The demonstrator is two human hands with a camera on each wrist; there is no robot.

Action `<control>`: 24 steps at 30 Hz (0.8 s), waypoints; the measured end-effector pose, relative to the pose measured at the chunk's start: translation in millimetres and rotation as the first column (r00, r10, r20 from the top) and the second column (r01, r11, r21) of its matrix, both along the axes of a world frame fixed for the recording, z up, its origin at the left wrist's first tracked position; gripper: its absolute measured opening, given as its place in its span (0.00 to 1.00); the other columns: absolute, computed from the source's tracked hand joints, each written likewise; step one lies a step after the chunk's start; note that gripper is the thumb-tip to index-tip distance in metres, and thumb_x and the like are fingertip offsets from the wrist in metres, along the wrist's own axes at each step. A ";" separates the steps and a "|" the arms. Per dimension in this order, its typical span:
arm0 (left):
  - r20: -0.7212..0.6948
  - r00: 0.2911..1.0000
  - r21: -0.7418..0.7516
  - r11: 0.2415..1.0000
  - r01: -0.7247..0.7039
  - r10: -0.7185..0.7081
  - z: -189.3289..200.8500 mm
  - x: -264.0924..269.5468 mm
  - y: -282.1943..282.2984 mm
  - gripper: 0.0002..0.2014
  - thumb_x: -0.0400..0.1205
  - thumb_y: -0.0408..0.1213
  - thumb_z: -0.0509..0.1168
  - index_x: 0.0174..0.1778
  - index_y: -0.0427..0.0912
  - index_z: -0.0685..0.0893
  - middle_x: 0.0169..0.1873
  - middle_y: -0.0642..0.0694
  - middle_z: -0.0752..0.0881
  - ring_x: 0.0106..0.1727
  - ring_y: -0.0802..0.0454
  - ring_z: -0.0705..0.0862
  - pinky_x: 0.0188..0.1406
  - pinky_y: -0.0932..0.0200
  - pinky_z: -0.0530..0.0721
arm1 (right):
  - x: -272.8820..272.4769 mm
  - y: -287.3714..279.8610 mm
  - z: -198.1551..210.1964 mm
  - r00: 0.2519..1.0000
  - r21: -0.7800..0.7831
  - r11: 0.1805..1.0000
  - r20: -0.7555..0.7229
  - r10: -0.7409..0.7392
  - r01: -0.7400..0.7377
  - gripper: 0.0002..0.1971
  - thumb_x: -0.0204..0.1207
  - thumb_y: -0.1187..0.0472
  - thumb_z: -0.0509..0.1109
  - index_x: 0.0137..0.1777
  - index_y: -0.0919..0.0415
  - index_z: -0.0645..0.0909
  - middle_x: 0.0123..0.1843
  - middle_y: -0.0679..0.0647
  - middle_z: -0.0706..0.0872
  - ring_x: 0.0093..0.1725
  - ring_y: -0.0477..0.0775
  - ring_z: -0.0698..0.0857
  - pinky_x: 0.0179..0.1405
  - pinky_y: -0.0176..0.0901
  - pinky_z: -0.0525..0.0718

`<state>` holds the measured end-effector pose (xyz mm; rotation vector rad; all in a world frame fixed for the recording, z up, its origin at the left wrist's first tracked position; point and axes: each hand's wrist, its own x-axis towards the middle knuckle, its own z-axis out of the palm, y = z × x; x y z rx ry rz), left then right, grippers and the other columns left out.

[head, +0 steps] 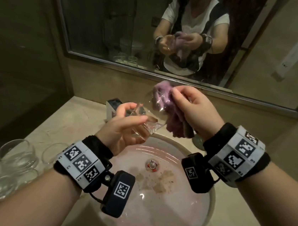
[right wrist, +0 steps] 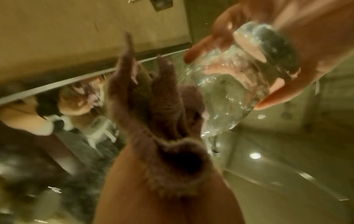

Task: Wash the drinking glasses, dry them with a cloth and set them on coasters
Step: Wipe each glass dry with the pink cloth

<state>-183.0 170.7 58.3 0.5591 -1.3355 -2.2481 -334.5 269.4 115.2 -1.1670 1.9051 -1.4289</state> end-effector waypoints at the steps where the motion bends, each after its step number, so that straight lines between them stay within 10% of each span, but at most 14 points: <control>1: -0.006 1.000 0.013 1.000 -0.010 0.010 -0.6 1.4 -1.0 0.32 0.65 0.35 0.68 0.66 0.46 0.67 0.40 0.41 0.86 0.41 0.42 0.81 0.31 0.53 0.85 | 0.7 0.4 1.0 0.994 0.044 0.998 -0.097 0.056 -0.052 0.15 0.83 0.50 0.57 0.53 0.60 0.79 0.51 0.67 0.81 0.29 0.68 0.85 0.22 0.48 0.84; 6: -0.030 0.999 0.033 0.999 -0.015 0.016 -2.3 7.2 -7.1 0.23 0.69 0.43 0.65 0.60 0.39 0.74 0.43 0.44 0.87 0.37 0.46 0.83 0.25 0.60 0.82 | -15.3 10.0 13.4 0.933 0.219 0.907 0.118 0.341 -0.360 0.33 0.72 0.32 0.55 0.70 0.52 0.76 0.60 0.50 0.86 0.57 0.51 0.85 0.60 0.44 0.81; 11: -0.078 0.997 0.104 0.994 0.020 -0.012 1.5 4.1 -11.8 0.25 0.82 0.46 0.55 0.67 0.31 0.76 0.45 0.37 0.81 0.28 0.49 0.78 0.14 0.67 0.74 | -19.9 22.2 3.3 0.795 0.200 0.784 -0.040 0.606 -0.588 0.37 0.63 0.48 0.75 0.73 0.46 0.64 0.71 0.42 0.78 0.71 0.46 0.75 0.70 0.49 0.73; 13: -0.070 0.996 0.086 0.995 0.056 -0.050 5.4 1.4 -10.3 0.22 0.83 0.45 0.51 0.61 0.32 0.79 0.39 0.37 0.81 0.25 0.51 0.78 0.11 0.68 0.71 | -17.4 17.7 -1.6 0.717 0.308 0.762 -0.268 0.644 -0.569 0.37 0.62 0.42 0.73 0.72 0.35 0.62 0.76 0.34 0.68 0.79 0.43 0.63 0.81 0.62 0.51; 16: -0.009 0.991 0.013 0.991 0.130 -0.130 10.4 -3.8 -5.7 0.21 0.86 0.44 0.48 0.51 0.31 0.79 0.33 0.40 0.82 0.21 0.55 0.76 0.10 0.68 0.70 | -6.7 9.1 -6.6 0.598 0.439 0.728 -0.419 0.684 -0.526 0.29 0.63 0.39 0.72 0.63 0.27 0.65 0.73 0.30 0.64 0.82 0.44 0.49 0.77 0.50 0.24; 19: 0.036 0.989 0.029 0.989 0.142 -0.143 11.2 -4.7 -5.2 0.26 0.83 0.53 0.54 0.57 0.30 0.79 0.42 0.36 0.84 0.24 0.55 0.79 0.11 0.68 0.73 | -3.0 7.5 -9.3 0.617 0.412 0.765 -0.453 0.644 -0.496 0.28 0.65 0.45 0.73 0.62 0.29 0.64 0.74 0.38 0.67 0.83 0.54 0.50 0.76 0.48 0.22; 24: 0.068 0.990 0.038 0.991 0.125 -0.127 11.2 -6.9 -8.4 0.41 0.71 0.65 0.63 0.68 0.32 0.74 0.53 0.31 0.82 0.28 0.53 0.82 0.13 0.67 0.75 | -1.9 8.8 -8.1 0.608 0.387 0.777 -0.484 0.629 -0.496 0.29 0.68 0.50 0.76 0.65 0.36 0.67 0.69 0.34 0.72 0.77 0.35 0.60 0.78 0.45 0.27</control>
